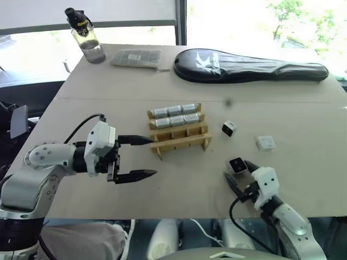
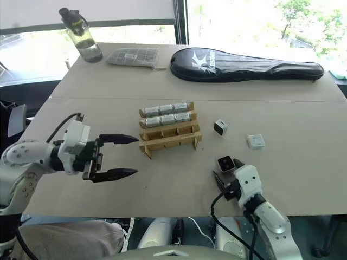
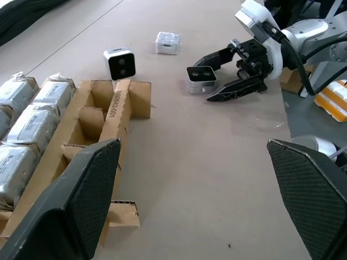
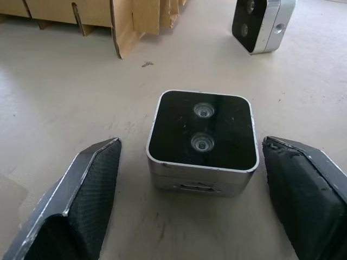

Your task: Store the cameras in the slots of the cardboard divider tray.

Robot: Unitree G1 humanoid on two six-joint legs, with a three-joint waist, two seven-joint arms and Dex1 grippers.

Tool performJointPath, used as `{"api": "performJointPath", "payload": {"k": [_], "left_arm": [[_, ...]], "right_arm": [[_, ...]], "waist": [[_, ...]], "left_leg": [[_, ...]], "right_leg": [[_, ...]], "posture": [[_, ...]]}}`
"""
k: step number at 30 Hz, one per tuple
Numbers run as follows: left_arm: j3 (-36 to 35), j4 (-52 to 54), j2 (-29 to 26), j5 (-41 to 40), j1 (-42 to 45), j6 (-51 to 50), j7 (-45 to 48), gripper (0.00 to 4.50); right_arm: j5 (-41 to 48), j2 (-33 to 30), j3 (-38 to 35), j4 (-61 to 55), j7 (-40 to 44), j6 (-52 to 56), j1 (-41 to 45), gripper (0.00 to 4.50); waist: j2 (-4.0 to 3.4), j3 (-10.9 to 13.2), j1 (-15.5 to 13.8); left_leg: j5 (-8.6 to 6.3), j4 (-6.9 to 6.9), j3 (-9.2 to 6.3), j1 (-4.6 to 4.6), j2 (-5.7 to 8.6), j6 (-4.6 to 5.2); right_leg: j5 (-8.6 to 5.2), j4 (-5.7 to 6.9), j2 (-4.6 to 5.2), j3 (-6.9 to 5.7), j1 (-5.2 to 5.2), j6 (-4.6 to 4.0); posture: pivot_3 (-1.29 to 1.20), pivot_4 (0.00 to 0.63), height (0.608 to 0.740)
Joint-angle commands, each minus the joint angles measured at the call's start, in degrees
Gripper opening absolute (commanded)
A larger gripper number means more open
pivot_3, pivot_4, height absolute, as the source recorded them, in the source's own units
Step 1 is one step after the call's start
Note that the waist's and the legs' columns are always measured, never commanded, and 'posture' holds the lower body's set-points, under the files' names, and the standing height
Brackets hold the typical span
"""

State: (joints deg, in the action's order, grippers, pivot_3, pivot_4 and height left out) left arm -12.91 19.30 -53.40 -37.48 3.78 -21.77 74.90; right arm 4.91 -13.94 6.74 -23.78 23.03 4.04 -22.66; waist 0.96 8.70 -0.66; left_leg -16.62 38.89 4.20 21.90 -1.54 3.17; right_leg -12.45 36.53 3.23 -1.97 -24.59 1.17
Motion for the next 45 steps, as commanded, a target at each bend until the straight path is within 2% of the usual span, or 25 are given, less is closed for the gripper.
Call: {"api": "performJointPath", "payload": {"k": [1, 2, 10, 16, 21, 25, 30, 45], "left_arm": [[-0.8, 0.2, -0.4, -0.8, 0.7, 0.1, 0.6, 4.50], [-0.8, 0.2, -0.4, -0.9, 0.7, 0.1, 0.6, 4.50], [0.4, 1.2, 1.1, -3.0, 1.3, -2.3, -0.2, 4.50], [5.8, -0.8, 3.1, -1.7, 5.6, -3.3, 0.4, 4.50], [10.1, -4.2, 5.8, -0.7, 13.0, -4.8, -0.6, 4.50], [11.6, -6.2, 7.2, -1.2, 16.6, -7.0, -0.7, 4.50], [12.3, -7.3, 7.5, -1.8, 18.3, -10.0, -0.6, 4.50], [11.6, -8.4, 8.6, -4.8, 21.1, -16.6, -0.9, 4.50]], "right_arm": [[-0.2, 0.2, -0.1, 0.1, -1.0, -1.3, -0.3, 2.34], [-0.2, 0.4, -0.1, 0.2, -1.2, -1.5, -0.4, 1.89], [-2.2, -1.3, -0.5, 0.2, -0.7, -5.3, 1.5, 1.88], [-16.5, -14.6, 5.1, 3.5, 5.6, -17.7, 14.3, 1.88], [-27.1, -18.8, 11.7, 10.6, 6.4, -33.6, 30.3, 1.88], [-31.7, -18.2, 15.0, 15.9, 3.7, -43.1, 38.6, 1.88], [-34.6, -15.8, 16.1, 19.5, 1.1, -47.8, 44.1, 1.88], [-42.2, -14.1, 14.8, 19.2, -5.5, -50.5, 47.2, 1.88]], "waist": [[0.01, 0.0, 0.0], [0.01, 0.0, 0.0], [0.01, 0.0, 0.0], [0.05, 0.0, 0.1], [0.08, 0.0, 0.0], [0.14, 0.1, 0.1], [0.16, 0.1, 0.1], [0.18, 0.1, 0.2]], "left_leg": [[0.00, 0.00, 0.01, -0.01, -0.01, 0.00], [0.00, 0.00, 0.01, -0.01, -0.01, -0.01], [0.01, 0.00, 0.01, -0.01, -0.01, -0.01], [0.01, 0.14, 0.08, -0.02, 0.04, 0.00], [0.03, 0.17, 0.01, -0.02, 0.02, -0.02], [0.05, 0.23, 0.01, 0.01, 0.03, -0.04], [0.04, 0.23, 0.03, 0.18, 0.03, -0.04], [0.05, 0.33, 0.05, 0.10, 0.04, -0.05]], "right_leg": [[0.00, 0.01, -0.01, 0.01, 0.00, 0.00], [0.00, 0.02, -0.01, 0.04, 0.00, 0.00], [0.00, 0.03, -0.02, 0.09, 0.00, 0.00], [0.00, 0.12, -0.12, 0.12, -0.01, 0.01], [0.01, 0.22, -0.32, 0.11, -0.03, 0.00], [0.08, 0.22, -0.35, 0.15, -0.03, -0.07], [0.20, 0.18, -0.26, 0.15, -0.14, 0.13], [0.19, 0.29, -0.23, 0.18, -0.10, 0.13]], "posture": [[0.00, 0.150, 0.740], [0.00, 0.150, 0.740], [0.00, 0.150, 0.740], [0.00, 0.150, 0.740], [0.00, 0.150, 0.740], [0.00, 0.150, 0.740], [0.00, 0.150, 0.740], [0.00, 0.150, 0.740]]}}
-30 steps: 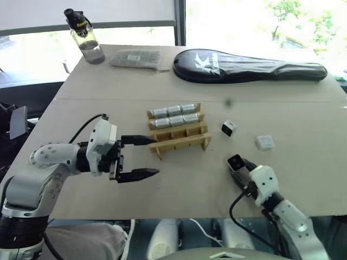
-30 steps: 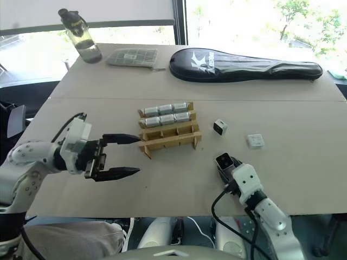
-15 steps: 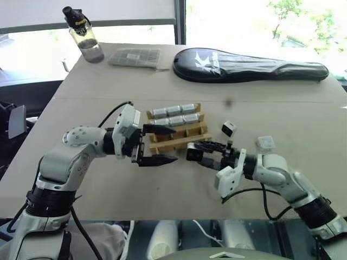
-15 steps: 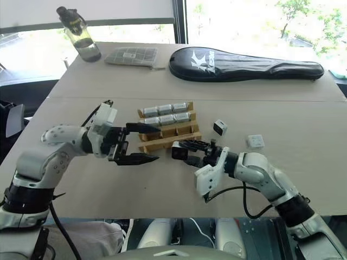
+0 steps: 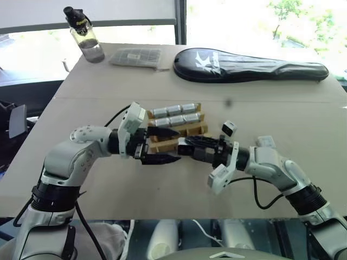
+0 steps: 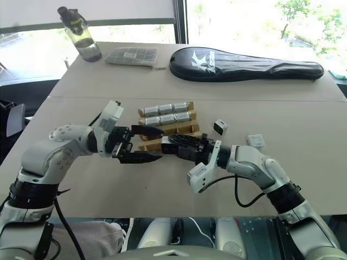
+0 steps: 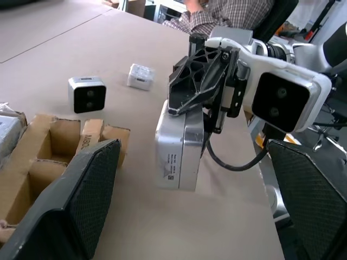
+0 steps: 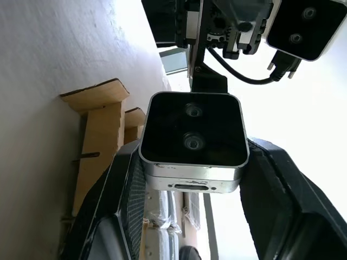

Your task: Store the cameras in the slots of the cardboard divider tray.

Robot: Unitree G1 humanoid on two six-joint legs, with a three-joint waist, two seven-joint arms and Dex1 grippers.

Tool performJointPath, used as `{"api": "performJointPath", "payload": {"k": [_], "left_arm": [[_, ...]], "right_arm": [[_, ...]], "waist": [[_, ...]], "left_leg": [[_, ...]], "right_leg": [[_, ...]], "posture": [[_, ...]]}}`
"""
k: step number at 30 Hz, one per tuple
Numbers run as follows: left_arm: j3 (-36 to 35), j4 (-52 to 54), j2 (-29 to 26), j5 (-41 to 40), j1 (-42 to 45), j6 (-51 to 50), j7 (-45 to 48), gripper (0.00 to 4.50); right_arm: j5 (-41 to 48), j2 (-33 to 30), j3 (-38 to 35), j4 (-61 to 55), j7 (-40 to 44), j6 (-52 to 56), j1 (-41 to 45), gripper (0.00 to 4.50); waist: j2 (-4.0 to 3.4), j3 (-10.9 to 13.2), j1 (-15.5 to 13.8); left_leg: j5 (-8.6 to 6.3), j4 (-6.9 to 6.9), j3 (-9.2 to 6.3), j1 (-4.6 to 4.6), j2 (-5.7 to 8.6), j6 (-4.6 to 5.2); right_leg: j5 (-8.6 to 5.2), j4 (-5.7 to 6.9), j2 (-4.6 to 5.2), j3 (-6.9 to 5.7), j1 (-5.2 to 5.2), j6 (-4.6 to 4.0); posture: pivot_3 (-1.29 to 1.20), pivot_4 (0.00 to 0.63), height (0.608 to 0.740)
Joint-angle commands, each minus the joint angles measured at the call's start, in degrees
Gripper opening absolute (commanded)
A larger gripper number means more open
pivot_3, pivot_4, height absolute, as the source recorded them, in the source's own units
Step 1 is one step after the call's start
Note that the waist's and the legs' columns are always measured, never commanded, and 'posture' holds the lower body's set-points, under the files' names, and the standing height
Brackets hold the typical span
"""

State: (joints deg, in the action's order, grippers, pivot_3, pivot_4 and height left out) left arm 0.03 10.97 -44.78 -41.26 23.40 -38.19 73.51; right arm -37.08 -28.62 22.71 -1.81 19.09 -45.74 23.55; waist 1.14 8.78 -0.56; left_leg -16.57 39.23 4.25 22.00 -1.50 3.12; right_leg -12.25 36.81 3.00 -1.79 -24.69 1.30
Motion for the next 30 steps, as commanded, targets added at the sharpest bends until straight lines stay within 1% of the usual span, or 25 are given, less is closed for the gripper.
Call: {"api": "performJointPath", "payload": {"k": [1, 2, 3, 11, 18, 21, 24, 25, 27, 29, 30], "left_arm": [[-1.1, -0.4, 0.0, -0.9, 1.8, -0.2, 0.6, 3.96], [-0.9, -0.6, -0.1, -0.8, 2.1, -0.3, 0.7, 3.72], [-0.6, -0.6, -0.1, -0.6, 2.2, -0.3, 1.0, 3.29], [0.9, -0.7, 0.2, 0.7, 2.9, -0.2, 1.3, 3.29], [0.5, -1.0, 0.5, 0.3, 4.0, -0.6, 1.4, 3.29], [0.4, -1.5, 0.7, 0.1, 4.6, -0.9, 1.5, 2.47], [0.5, -1.6, 0.9, 0.2, 4.8, -1.0, 1.7, 1.08], [0.5, -1.6, 1.0, 0.1, 4.9, -1.0, 1.8, 0.76], [0.8, -1.4, 0.8, 0.4, 4.6, -0.9, 2.1, 0.75], [1.0, -1.3, 0.7, 0.7, 4.4, -0.7, 2.3, 0.75], [1.0, -1.3, 0.7, 0.9, 4.3, -0.6, 2.3, 0.75]], "right_arm": [[-0.3, 0.7, -1.0, -2.8, -1.6, -0.6, 1.2, 1.88], [-0.5, 1.0, -0.9, -3.0, -1.7, -0.4, 1.4, 1.88], [-0.5, 1.3, -0.8, -3.2, -1.7, -0.2, 1.5, 1.88], [-1.0, 2.7, -0.8, -3.5, -1.7, 0.7, 2.2, 1.88], [-1.1, 3.1, -0.7, -3.5, -1.6, 0.9, 2.3, 1.88], [-1.2, 3.0, -0.6, -3.2, -1.5, 0.9, 2.3, 1.88], [-1.0, 3.0, -0.3, -3.2, -1.1, 1.0, 2.1, 1.88], [-0.8, 2.9, -0.2, -3.2, -1.0, 1.1, 2.1, 1.88], [-0.5, 2.9, -0.3, -3.6, -0.5, 1.9, 2.0, 1.88], [0.2, 2.8, -0.6, -4.2, 0.1, 3.1, 1.6, 2.90], [0.7, 2.8, -0.7, -4.4, 0.4, 3.5, 1.4, 3.24]], "waist": [[0.00, 0.0, 0.1], [0.00, 0.0, 0.1], [0.00, 0.0, 0.1], [0.00, 0.0, 0.5], [0.00, 0.0, 1.1], [0.00, 0.0, 1.2], [0.01, 0.0, 1.2], [0.01, 0.0, 1.2], [0.01, 0.0, 1.2], [0.01, 0.0, 1.2], [0.01, 0.0, 1.2]], "left_leg": [[0.00, 0.00, 0.01, 0.01, 0.00, 0.00], [0.00, 0.00, 0.01, 0.01, 0.00, 0.00], [0.00, 0.00, 0.02, 0.00, 0.00, 0.00], [0.00, 0.00, 0.02, 0.01, 0.01, 0.00], [0.00, 0.00, 0.00, 0.01, 0.00, 0.00], [0.00, 0.00, 0.02, 0.00, 0.01, 0.00], [0.00, 0.00, 0.02, 0.00, 0.01, 0.00], [0.00, 0.00, -0.01, 0.01, 0.00, 0.00], [0.00, 0.00, 0.01, -0.01, 0.00, 0.00], [0.00, 0.00, 0.02, 0.00, 0.01, 0.00], [0.00, 0.00, 0.02, -0.01, 0.01, 0.00]], "right_leg": [[0.00, -0.01, 0.00, 0.02, 0.00, 0.00], [0.00, -0.01, 0.00, 0.02, 0.00, 0.00], [0.00, -0.01, 0.00, 0.02, 0.00, 0.00], [0.00, 0.00, 0.01, 0.02, 0.00, 0.00], [0.01, 0.00, 0.01, 0.01, 0.00, 0.00], [0.01, 0.00, 0.01, 0.04, 0.00, 0.00], [0.01, 0.00, 0.01, 0.04, 0.00, 0.01], [0.01, 0.00, 0.01, 0.02, 0.00, 0.00], [0.01, 0.00, 0.01, 0.04, 0.00, 0.00], [0.01, 0.00, 0.01, 0.04, 0.00, 0.00], [0.01, 0.00, 0.01, 0.05, 0.00, 0.00]], "posture": [[0.00, 0.150, 0.740], [0.00, 0.150, 0.740], [0.00, 0.150, 0.740], [0.00, 0.150, 0.740], [0.00, 0.150, 0.740], [0.00, 0.150, 0.740], [0.00, 0.150, 0.740], [0.00, 0.150, 0.740], [0.00, 0.150, 0.740], [0.00, 0.150, 0.740], [0.00, 0.150, 0.740]]}}
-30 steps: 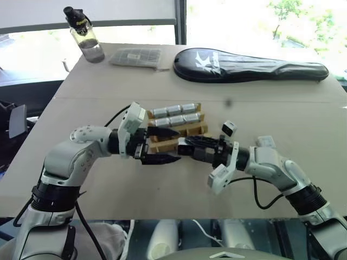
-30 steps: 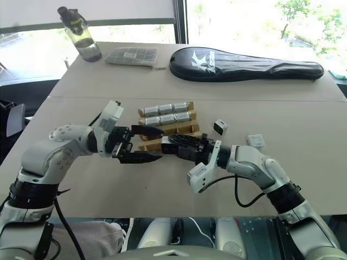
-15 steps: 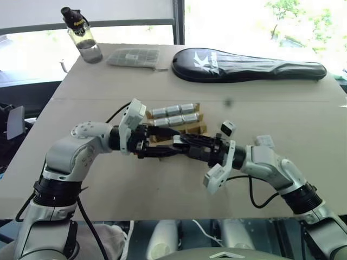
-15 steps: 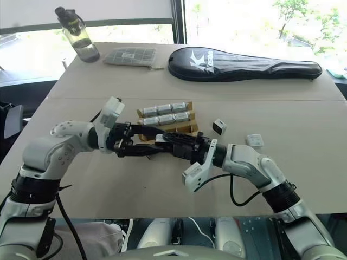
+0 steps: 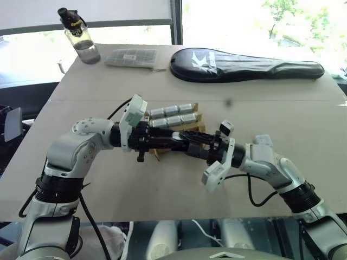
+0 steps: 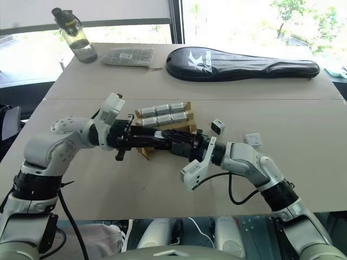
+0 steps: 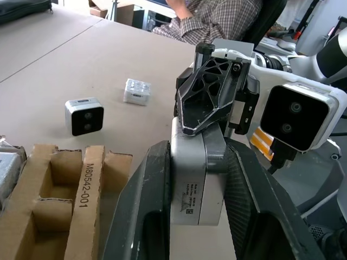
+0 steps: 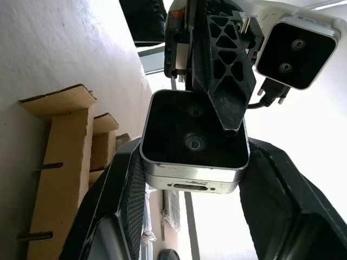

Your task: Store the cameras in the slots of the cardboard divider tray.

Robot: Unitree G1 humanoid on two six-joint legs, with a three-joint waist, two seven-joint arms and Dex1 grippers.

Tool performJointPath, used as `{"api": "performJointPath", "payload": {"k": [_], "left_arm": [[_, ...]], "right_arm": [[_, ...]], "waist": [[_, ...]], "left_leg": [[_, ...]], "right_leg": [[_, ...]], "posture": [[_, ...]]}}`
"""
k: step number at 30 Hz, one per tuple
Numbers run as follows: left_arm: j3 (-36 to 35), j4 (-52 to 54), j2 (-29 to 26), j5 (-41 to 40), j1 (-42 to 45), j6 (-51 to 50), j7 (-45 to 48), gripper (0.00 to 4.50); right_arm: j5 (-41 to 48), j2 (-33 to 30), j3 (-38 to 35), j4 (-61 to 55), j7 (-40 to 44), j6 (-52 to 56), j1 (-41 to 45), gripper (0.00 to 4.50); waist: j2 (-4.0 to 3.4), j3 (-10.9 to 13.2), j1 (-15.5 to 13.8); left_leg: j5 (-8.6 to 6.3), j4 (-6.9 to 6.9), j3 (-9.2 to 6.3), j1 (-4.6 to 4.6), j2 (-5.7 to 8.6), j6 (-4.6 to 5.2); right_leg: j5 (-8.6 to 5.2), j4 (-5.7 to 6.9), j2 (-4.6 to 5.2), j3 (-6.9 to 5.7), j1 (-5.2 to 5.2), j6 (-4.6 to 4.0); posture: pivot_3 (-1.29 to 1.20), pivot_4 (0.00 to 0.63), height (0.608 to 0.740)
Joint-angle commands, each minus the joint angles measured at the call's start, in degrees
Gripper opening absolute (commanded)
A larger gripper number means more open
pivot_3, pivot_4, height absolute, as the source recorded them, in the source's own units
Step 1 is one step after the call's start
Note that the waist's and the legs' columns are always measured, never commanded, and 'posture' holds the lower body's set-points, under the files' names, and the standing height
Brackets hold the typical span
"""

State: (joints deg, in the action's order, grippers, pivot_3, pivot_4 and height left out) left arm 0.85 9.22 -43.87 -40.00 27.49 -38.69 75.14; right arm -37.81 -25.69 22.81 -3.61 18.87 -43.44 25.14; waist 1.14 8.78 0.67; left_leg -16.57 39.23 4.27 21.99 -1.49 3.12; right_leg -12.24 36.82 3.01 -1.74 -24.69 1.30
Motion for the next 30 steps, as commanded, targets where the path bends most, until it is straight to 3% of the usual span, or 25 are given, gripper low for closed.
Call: {"api": "performJointPath", "payload": {"k": [1, 3, 8, 11, 15, 20, 26, 30], "left_arm": [[0.1, 0.5, -0.1, -0.3, 0.2, -0.1, 0.6, 0.75], [0.0, 0.3, -0.2, 0.3, 0.1, 0.5, 0.5, 0.75], [-1.4, -1.3, 0.5, 2.5, -0.6, 5.2, -0.2, 0.75], [-1.9, -4.3, 1.4, 5.8, -1.3, 11.0, -0.8, 0.75], [-0.6, -10.8, 1.6, 14.2, -2.4, 24.4, -0.3, 0.75], [-1.7, -18.4, 4.3, 16.2, -1.4, 31.7, -0.3, 0.75], [-4.5, -25.5, 5.3, 15.0, 0.1, 37.6, 2.2, 0.75], [-5.9, -30.4, 5.3, 14.6, 2.0, 40.8, 5.0, 0.75]], "right_arm": [[1.8, -0.3, -0.8, -2.8, 0.7, 1.3, -0.4, 3.77], [3.1, -0.7, -1.4, -3.2, 0.8, 1.6, -1.5, 4.50], [11.8, -5.7, -5.0, -4.3, 2.3, 2.6, -8.9, 4.50], [26.8, -8.8, -7.2, -6.9, 8.1, 9.5, -14.6, 4.50], [54.0, -11.6, -12.8, -13.6, 15.8, 29.8, -22.3, 4.50], [77.8, -14.1, -22.6, -19.3, 22.1, 45.4, -28.8, 4.50], [90.1, -18.3, -31.3, -22.8, 32.3, 54.5, -38.6, 4.50], [91.9, -19.6, -34.7, -22.2, 38.4, 56.7, -42.3, 4.50]], "waist": [[0.00, 0.0, 0.0], [0.01, 0.0, -0.1], [0.01, 0.0, -0.3], [0.03, 0.0, -0.2], [0.05, 0.0, -0.1], [0.06, 0.0, -0.3], [0.07, 0.0, -1.4], [0.09, 0.0, -1.5]], "left_leg": [[0.00, 0.00, -0.02, 0.00, 0.00, 0.00], [0.00, 0.00, -0.02, 0.01, 0.00, 0.00], [0.00, 0.00, -0.01, 0.03, 0.03, 0.00], [0.00, 0.00, 0.02, 0.01, 0.05, 0.00], [0.00, -0.01, -0.03, -0.07, -0.01, 0.01], [-0.10, -0.01, -0.05, -0.10, -0.02, 0.18], [-0.18, -0.01, -0.12, -0.04, -0.02, 0.32], [-0.19, 0.00, -0.11, -0.06, -0.01, 0.34]], "right_leg": [[0.00, 0.00, 0.00, -0.02, 0.00, 0.00], [0.00, 0.00, 0.00, -0.02, 0.00, 0.00], [0.00, -0.02, 0.05, -0.01, 0.01, 0.00], [0.00, -0.04, 0.09, 0.01, 0.03, 0.00], [0.01, -0.02, 0.05, 0.04, 0.13, -0.01], [0.02, -0.01, 0.10, 0.03, 0.17, -0.03], [0.02, -0.05, 0.08, -0.04, 0.17, -0.01], [0.02, -0.06, 0.08, -0.16, 0.19, 0.00]], "posture": [[0.00, 0.150, 0.740], [0.00, 0.150, 0.740], [0.00, 0.150, 0.740], [0.00, 0.150, 0.740], [0.00, 0.150, 0.740], [0.00, 0.150, 0.740], [0.00, 0.150, 0.740], [0.00, 0.150, 0.740]]}}
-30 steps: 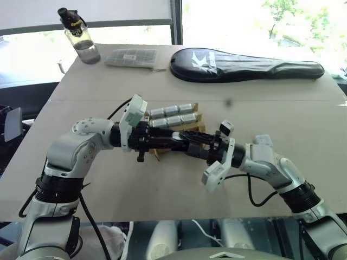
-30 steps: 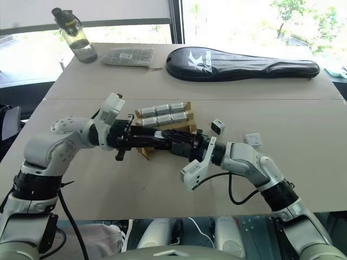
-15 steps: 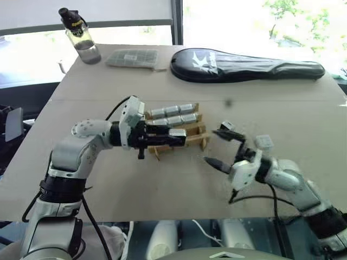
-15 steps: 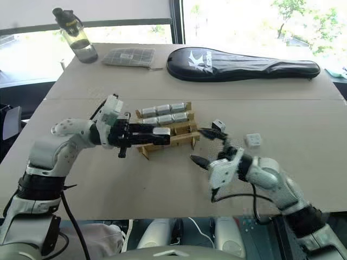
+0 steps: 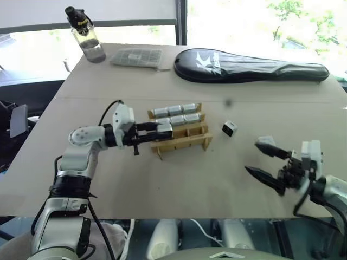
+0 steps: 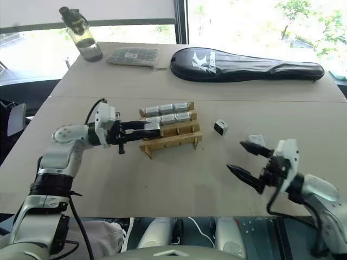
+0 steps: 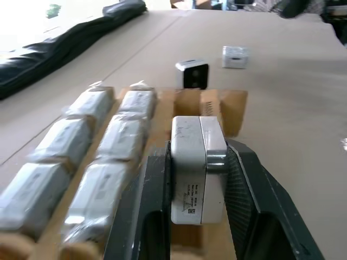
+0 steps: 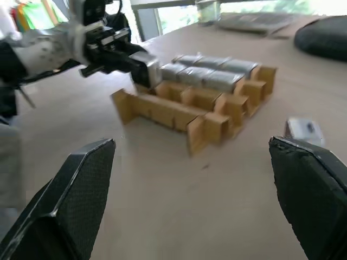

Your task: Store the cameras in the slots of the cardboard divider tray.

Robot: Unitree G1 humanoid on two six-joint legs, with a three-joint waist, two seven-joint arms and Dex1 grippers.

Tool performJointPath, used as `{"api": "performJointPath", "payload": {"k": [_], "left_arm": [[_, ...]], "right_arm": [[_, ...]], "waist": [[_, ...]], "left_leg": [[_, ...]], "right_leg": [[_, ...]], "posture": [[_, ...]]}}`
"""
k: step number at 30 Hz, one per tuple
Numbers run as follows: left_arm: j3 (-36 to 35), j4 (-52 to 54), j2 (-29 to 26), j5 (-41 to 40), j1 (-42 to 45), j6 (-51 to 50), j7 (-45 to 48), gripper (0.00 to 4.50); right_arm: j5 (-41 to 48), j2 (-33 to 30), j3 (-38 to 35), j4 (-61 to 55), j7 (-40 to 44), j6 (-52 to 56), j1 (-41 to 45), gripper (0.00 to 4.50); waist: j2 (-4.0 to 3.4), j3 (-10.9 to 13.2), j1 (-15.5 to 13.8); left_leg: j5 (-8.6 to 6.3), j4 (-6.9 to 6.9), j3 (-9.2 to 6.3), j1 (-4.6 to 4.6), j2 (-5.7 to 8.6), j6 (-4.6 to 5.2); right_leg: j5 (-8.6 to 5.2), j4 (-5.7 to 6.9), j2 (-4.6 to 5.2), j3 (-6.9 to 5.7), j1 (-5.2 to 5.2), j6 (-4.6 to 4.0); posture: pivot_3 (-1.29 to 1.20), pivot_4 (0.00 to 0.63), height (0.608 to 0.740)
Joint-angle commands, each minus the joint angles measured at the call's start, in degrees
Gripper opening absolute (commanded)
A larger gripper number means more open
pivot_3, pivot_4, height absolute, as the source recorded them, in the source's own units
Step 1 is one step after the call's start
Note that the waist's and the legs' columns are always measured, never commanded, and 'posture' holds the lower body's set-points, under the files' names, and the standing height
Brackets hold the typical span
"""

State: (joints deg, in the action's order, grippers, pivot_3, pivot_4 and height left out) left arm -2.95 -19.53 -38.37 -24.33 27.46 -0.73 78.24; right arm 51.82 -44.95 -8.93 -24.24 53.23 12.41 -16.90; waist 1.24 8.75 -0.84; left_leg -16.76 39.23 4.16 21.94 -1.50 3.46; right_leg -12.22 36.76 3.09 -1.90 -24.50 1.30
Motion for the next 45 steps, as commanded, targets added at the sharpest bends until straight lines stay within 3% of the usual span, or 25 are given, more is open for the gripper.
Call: {"api": "performJointPath", "payload": {"k": [1, 17, 37, 38, 43, 45], "left_arm": [[-2.2, -2.8, 0.0, -0.9, 2.5, 3.5, 2.2, 0.75], [1.2, -19.0, 4.6, 4.4, 10.0, 11.3, 9.3, 0.75], [1.4, -14.8, 5.3, 4.3, 5.4, 8.2, 8.4, 0.75], [1.6, -14.1, 5.1, 4.2, 5.0, 7.3, 8.9, 1.80], [1.4, -9.9, 4.1, 3.8, 3.0, 5.2, 8.5, 3.88], [0.8, -7.5, 3.4, 2.7, 2.1, 3.5, 8.7, 3.88]], "right_arm": [[1.9, 0.3, -3.4, -1.3, 4.0, 0.8, 0.1, 4.50], [-2.6, 4.6, -5.5, -0.4, 4.7, 1.2, 3.5, 4.50], [-4.7, 6.3, -6.0, 0.2, 4.9, 1.5, 5.2, 4.50], [-4.8, 6.2, -6.0, 0.2, 5.1, 1.5, 5.1, 4.50], [-5.9, 6.2, -5.9, 0.2, 4.8, 2.0, 4.8, 4.50], [-6.3, 6.4, -6.1, 0.3, 4.1, 2.4, 5.1, 4.50]], "waist": [[0.03, 0.0, 0.1], [0.07, 0.0, 0.0], [0.06, 0.0, 0.0], [0.06, 0.0, 0.0], [0.06, 0.0, 0.0], [0.06, 0.0, 0.0]], "left_leg": [[0.00, 0.01, 0.00, 0.00, 0.00, 0.00], [-0.02, 0.06, -0.03, 0.03, 0.05, 0.04], [-0.03, 0.06, -0.04, 0.01, 0.03, 0.05], [-0.03, 0.06, -0.04, 0.01, 0.03, 0.05], [-0.03, 0.06, -0.04, 0.01, 0.03, 0.05], [-0.03, 0.06, -0.04, 0.01, 0.03, 0.05]], "right_leg": [[0.00, 0.00, 0.00, 0.00, 0.00, 0.00], [0.01, -0.03, -0.03, -0.06, 0.03, 0.02], [0.01, -0.01, -0.01, -0.06, 0.03, 0.02], [0.01, -0.01, -0.01, -0.05, 0.03, 0.02], [0.01, -0.01, -0.01, -0.05, 0.03, 0.02], [0.01, -0.01, -0.01, -0.05, 0.03, 0.02]], "posture": [[0.00, 0.150, 0.740], [0.00, 0.150, 0.740], [0.00, 0.150, 0.740], [0.00, 0.150, 0.740], [0.00, 0.150, 0.740], [0.00, 0.150, 0.740]]}}
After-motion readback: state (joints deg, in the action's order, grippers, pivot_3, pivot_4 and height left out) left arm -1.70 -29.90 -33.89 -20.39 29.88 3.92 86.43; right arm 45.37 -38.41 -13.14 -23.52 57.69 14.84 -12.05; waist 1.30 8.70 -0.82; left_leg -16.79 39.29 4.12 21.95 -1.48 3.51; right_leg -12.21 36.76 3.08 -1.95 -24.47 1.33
